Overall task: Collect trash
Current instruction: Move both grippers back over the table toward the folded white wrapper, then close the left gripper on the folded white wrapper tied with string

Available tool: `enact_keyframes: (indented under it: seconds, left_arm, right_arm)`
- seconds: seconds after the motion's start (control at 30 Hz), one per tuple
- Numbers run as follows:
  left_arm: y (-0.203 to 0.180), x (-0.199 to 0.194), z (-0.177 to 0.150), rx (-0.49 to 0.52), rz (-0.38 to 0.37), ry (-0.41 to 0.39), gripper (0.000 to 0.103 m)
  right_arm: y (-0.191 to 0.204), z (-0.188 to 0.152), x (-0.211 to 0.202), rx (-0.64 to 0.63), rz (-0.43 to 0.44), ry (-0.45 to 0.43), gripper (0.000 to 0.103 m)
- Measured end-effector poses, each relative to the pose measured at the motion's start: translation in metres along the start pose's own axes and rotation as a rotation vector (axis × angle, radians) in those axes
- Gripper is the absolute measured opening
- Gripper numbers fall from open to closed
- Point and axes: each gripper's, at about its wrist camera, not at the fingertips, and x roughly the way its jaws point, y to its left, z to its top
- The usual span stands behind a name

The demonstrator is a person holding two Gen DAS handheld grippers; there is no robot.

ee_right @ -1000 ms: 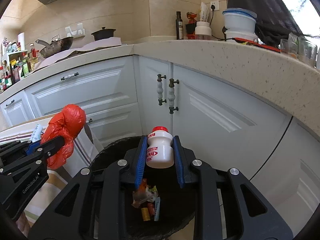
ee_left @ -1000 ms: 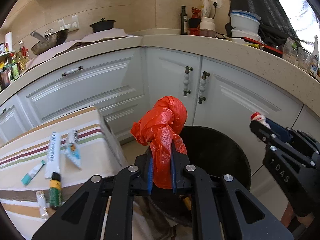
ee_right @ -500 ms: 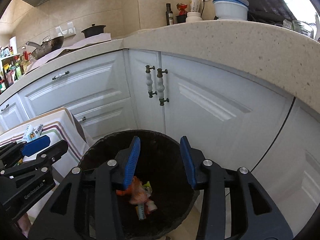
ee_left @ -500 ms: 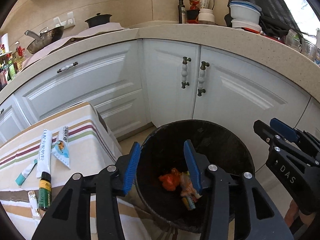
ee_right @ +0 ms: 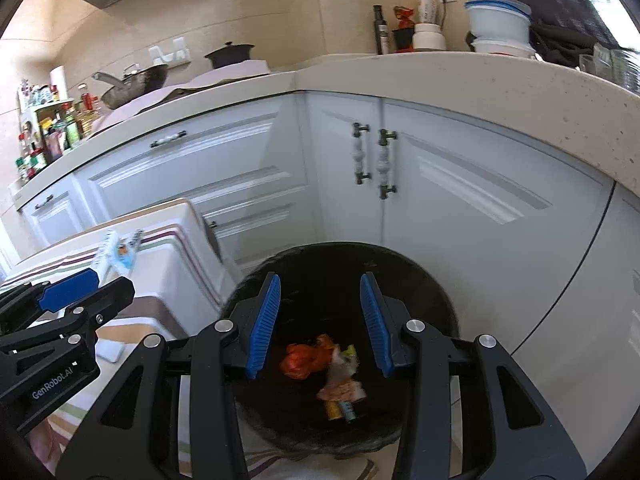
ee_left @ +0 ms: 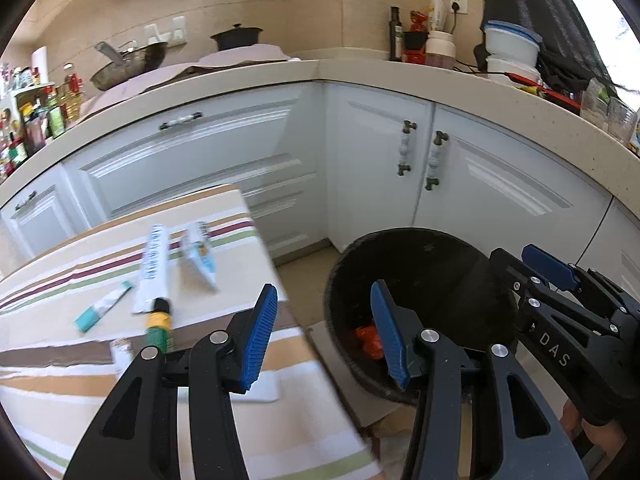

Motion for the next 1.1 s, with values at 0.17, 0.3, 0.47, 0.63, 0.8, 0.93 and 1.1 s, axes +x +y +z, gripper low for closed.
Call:
enact_keyframes:
  seconds: [0.17, 0.3, 0.47, 0.63, 0.8, 0.93, 1.1]
  left_arm:
    - [0.022, -0.012, -0.011, -0.037, 0.042, 0.004, 0.050]
    - [0.043, -0.023, -0.025, -0.072, 0.085, 0.019, 0.051]
    - [0.068, -0.034, -0.043, -0.102, 0.143, 0.039, 0.051]
    - [0.092, -0.040, -0.062, -0.148, 0.195, 0.070, 0.051]
    - [0.103, -0.038, -0.073, -0.170, 0.201, 0.105, 0.051]
    - [0.104, -0.031, -0.077, -0.162, 0.199, 0.119, 0.053]
    - [0.115, -0.018, -0.080, -0.212, 0.177, 0.178, 0.053]
  right_arm:
    - [0.020, -0.005, -0.009, -0.020, 0.033, 0.007, 0.041]
    - [0.036, -0.010, -0.016, -0.035, 0.060, 0.010, 0.041]
    - [0.058, -0.017, -0.024, -0.060, 0.097, 0.016, 0.041]
    - [0.077, -0.025, -0.029, -0.086, 0.132, 0.031, 0.041]
    - [0.091, -0.031, -0.029, -0.108, 0.151, 0.047, 0.041]
    - [0.096, -0.032, -0.028, -0.116, 0.156, 0.054, 0.041]
    - [0.101, -0.031, -0.021, -0.131, 0.158, 0.072, 0.041]
